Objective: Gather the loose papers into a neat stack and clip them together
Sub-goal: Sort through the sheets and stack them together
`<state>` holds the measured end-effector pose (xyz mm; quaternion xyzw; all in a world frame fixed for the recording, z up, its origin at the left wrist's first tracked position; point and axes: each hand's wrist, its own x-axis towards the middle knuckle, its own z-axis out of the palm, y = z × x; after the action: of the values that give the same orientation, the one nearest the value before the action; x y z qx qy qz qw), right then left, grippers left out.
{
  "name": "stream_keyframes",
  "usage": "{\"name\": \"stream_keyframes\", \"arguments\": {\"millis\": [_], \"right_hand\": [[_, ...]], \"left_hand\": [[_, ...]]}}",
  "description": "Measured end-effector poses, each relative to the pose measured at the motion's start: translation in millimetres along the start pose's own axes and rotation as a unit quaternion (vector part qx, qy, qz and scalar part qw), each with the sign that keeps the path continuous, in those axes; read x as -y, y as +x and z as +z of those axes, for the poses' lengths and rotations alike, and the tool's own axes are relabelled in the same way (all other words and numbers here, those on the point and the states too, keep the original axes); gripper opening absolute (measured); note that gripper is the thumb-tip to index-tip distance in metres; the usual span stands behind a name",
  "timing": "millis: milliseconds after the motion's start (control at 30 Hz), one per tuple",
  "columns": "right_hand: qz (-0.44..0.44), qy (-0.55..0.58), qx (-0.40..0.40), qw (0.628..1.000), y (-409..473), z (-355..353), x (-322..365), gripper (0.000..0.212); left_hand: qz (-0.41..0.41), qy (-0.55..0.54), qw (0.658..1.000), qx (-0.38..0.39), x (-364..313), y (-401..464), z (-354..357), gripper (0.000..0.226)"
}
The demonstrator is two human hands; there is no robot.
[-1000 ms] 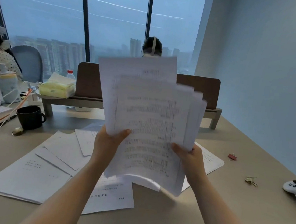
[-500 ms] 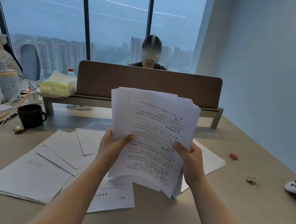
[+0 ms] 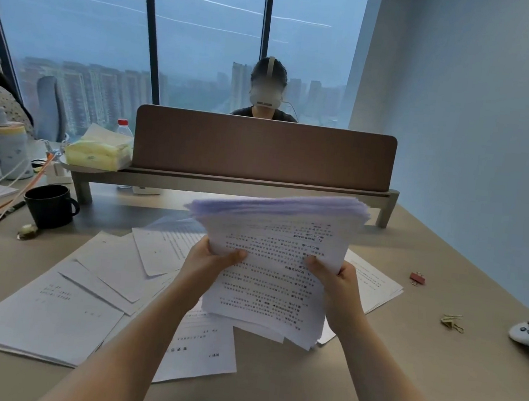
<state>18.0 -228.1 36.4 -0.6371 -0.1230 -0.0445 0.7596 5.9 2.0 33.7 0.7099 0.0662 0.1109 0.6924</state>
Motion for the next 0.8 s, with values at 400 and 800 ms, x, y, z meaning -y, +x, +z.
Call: {"name": "stream_keyframes", "arguments": {"millis": [400, 800], "right_hand": [[0.007, -0.075, -0.029, 0.997, 0, 8, -5, 0.013], [0.027, -0.130, -0.056, 0.990, -2, 13, -13, 0.014]], "left_hand": [[0.049, 0.014, 0.995, -0.080, 14, -6, 11, 0.003], [0.053, 0.002, 0.998, -0.025, 6, -13, 13, 0.015]]}}
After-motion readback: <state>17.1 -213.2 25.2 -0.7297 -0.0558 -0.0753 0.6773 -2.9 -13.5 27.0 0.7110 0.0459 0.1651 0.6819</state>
